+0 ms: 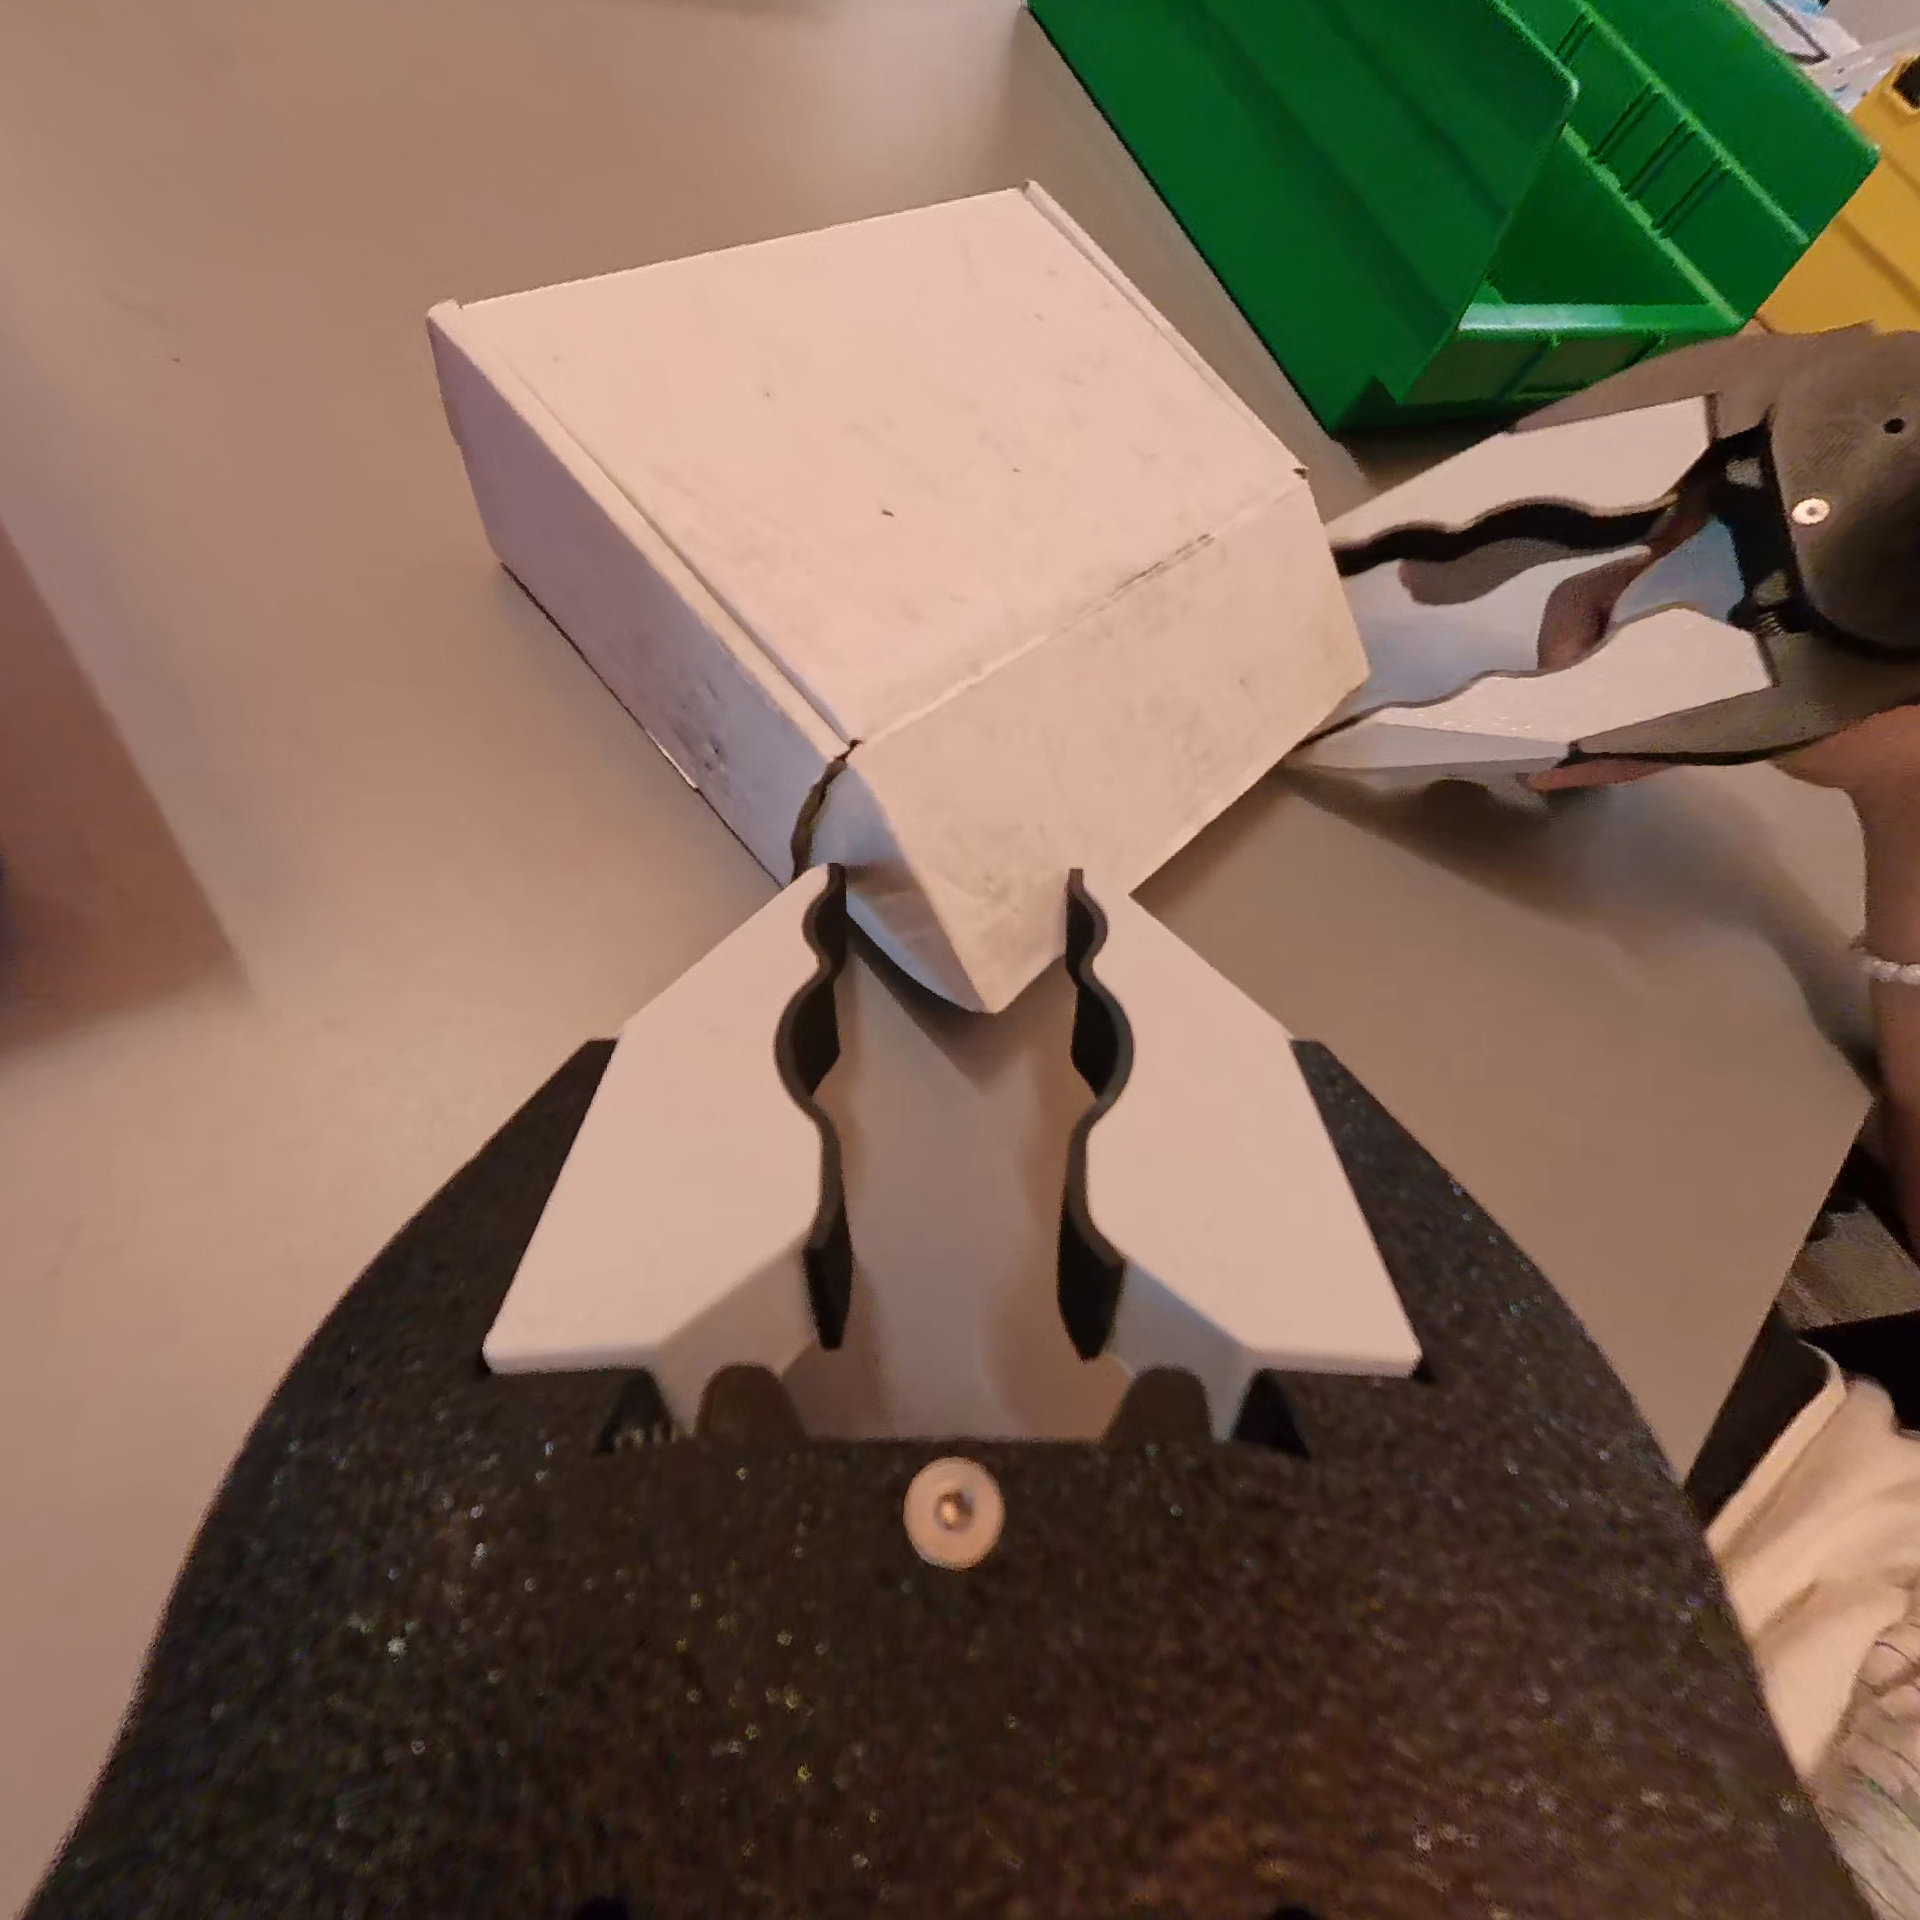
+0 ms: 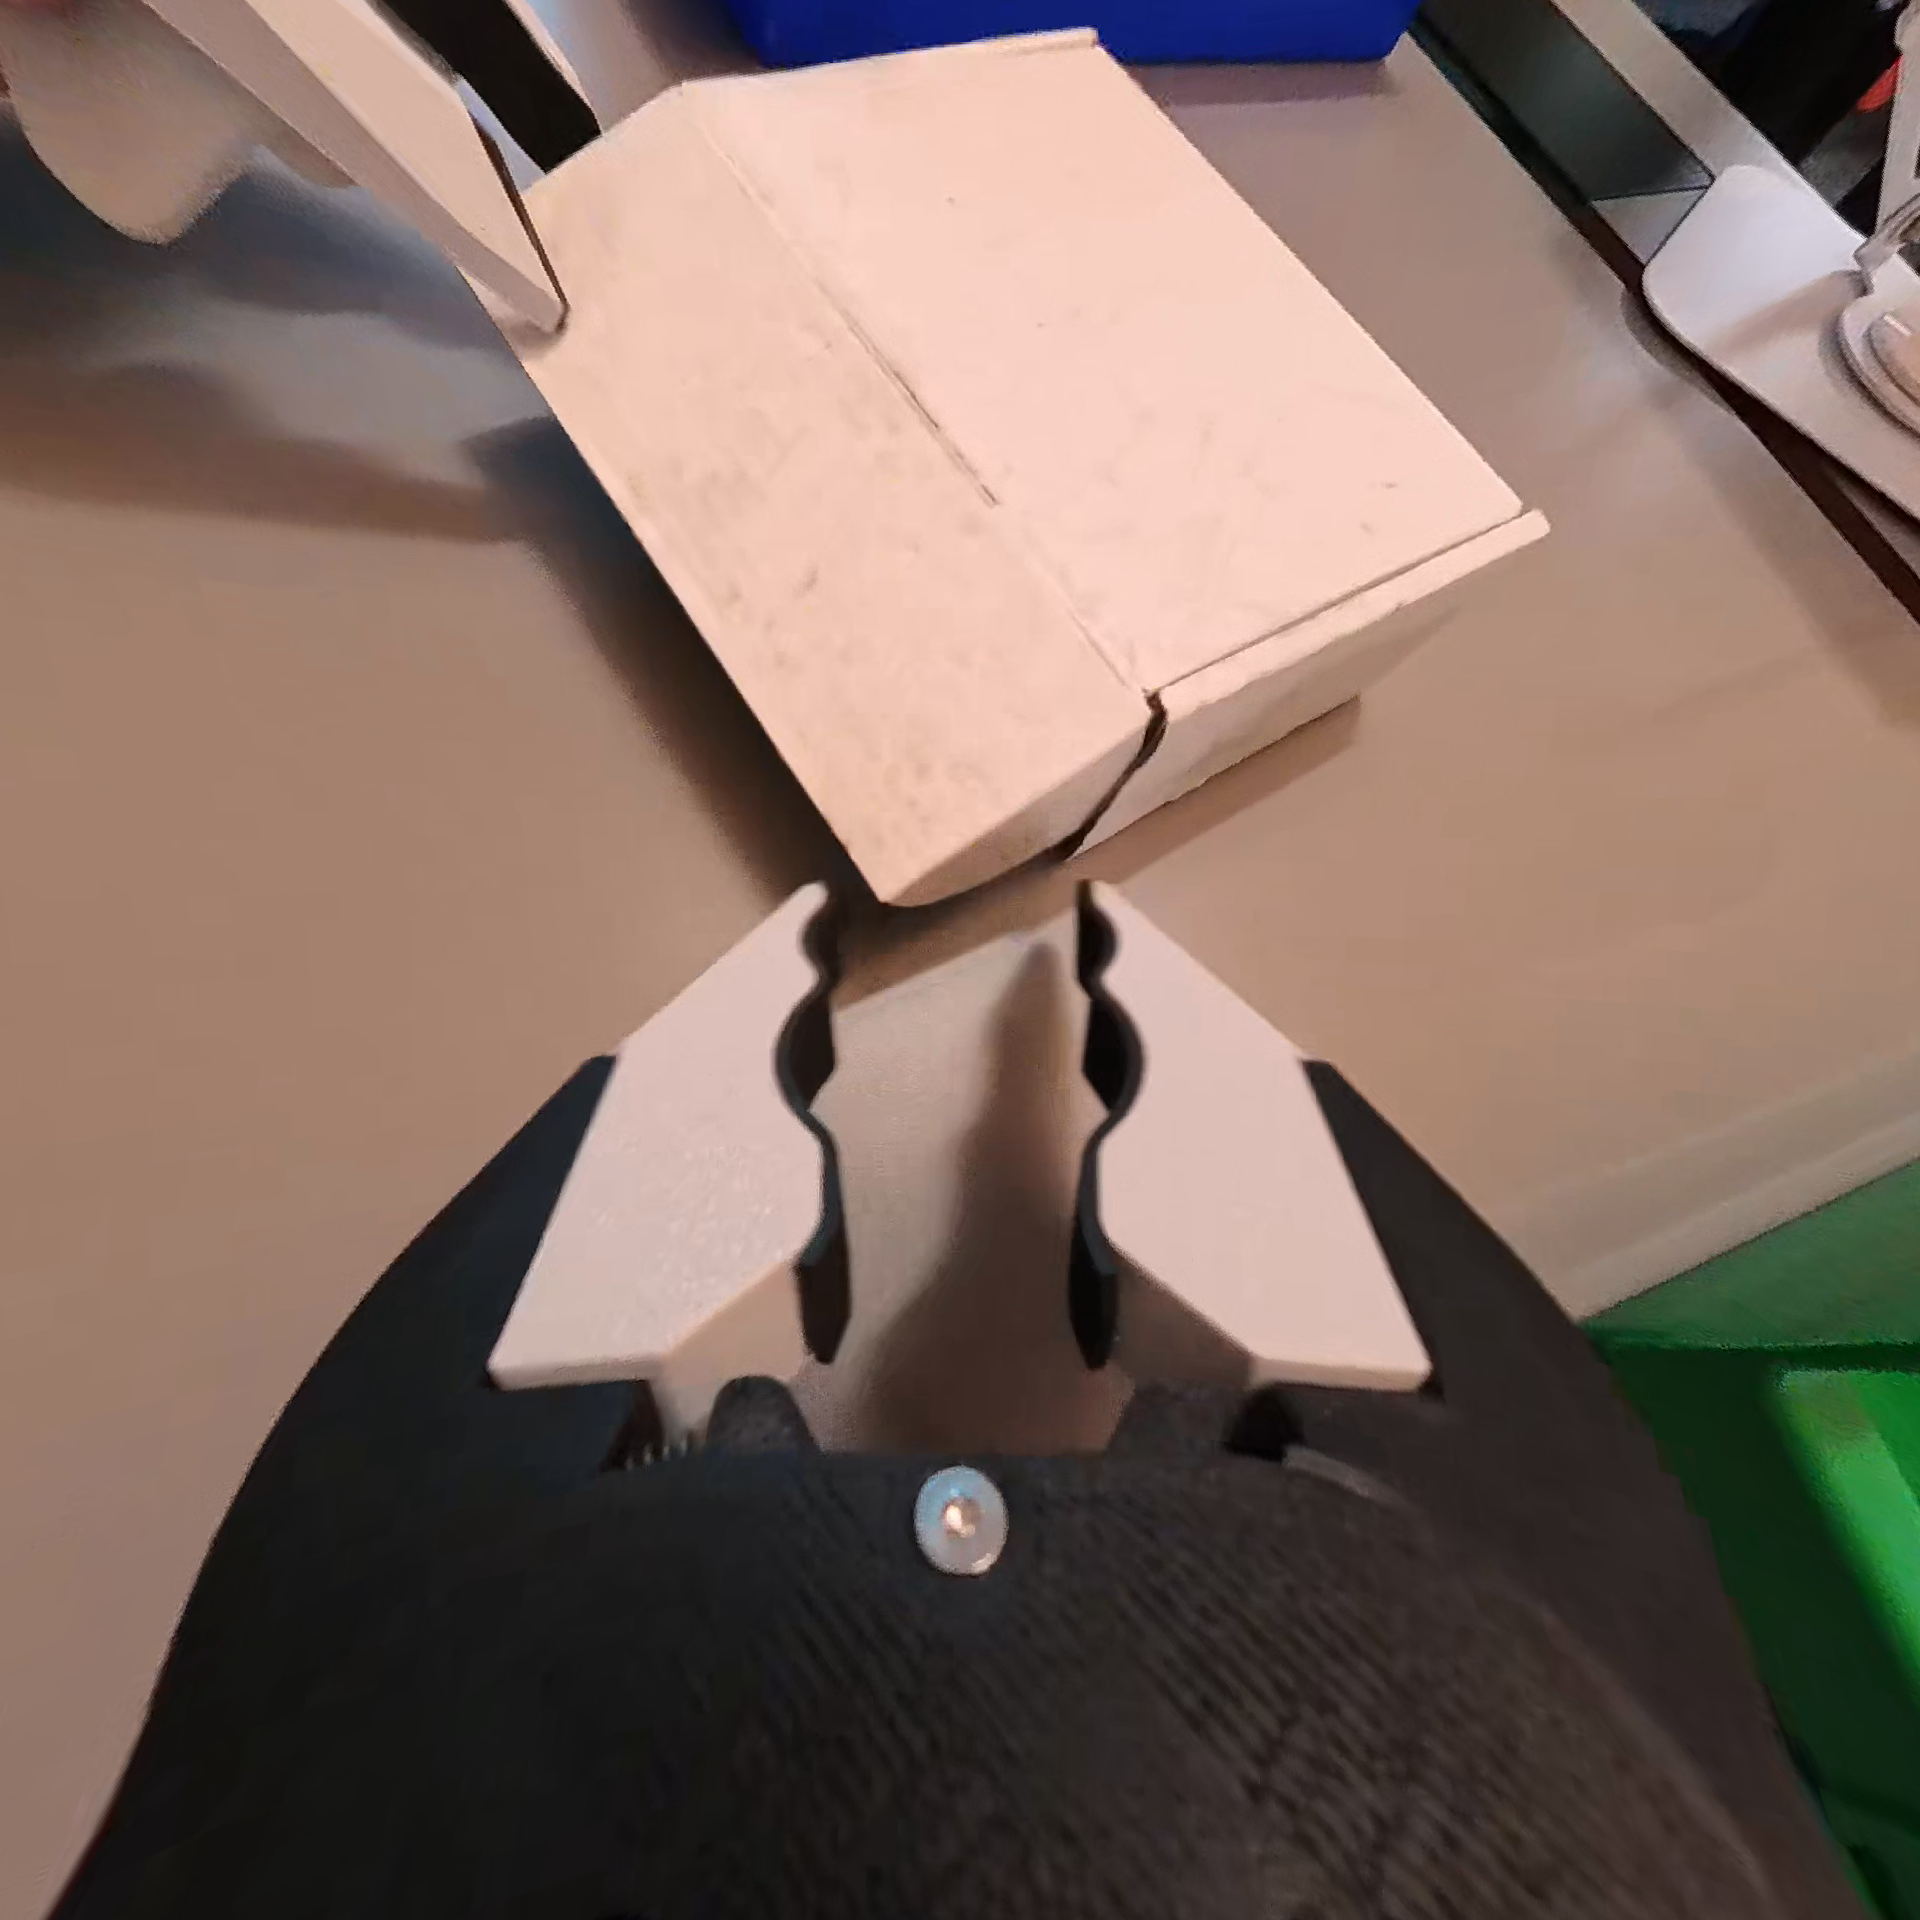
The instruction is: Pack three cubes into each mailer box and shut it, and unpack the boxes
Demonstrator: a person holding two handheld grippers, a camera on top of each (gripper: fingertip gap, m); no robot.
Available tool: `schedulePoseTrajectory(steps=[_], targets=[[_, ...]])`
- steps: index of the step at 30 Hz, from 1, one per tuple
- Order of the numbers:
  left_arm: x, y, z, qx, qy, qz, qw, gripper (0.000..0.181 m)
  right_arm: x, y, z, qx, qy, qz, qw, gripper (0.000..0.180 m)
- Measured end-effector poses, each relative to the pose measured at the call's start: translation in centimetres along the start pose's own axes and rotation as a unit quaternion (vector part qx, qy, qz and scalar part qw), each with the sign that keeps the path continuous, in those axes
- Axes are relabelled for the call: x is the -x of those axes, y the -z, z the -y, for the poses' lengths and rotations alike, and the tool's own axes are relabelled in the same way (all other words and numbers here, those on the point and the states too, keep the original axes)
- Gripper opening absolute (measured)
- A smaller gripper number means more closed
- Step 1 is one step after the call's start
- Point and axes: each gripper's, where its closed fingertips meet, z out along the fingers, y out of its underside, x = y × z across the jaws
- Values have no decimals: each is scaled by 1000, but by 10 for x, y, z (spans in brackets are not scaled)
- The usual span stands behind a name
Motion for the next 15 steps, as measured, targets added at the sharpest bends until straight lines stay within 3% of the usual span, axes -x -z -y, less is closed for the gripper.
schedulePoseTrajectory(steps=[9, 15], targets=[[1, -2, 1, -5, -24, 2, 1000, 41, -14, 18, 33, -124, -79, 55, 988, 69], [1, 1, 0, 12, -75, 1, 997, 43, -25, -2, 27, -61, -27, 64, 996, 94]])
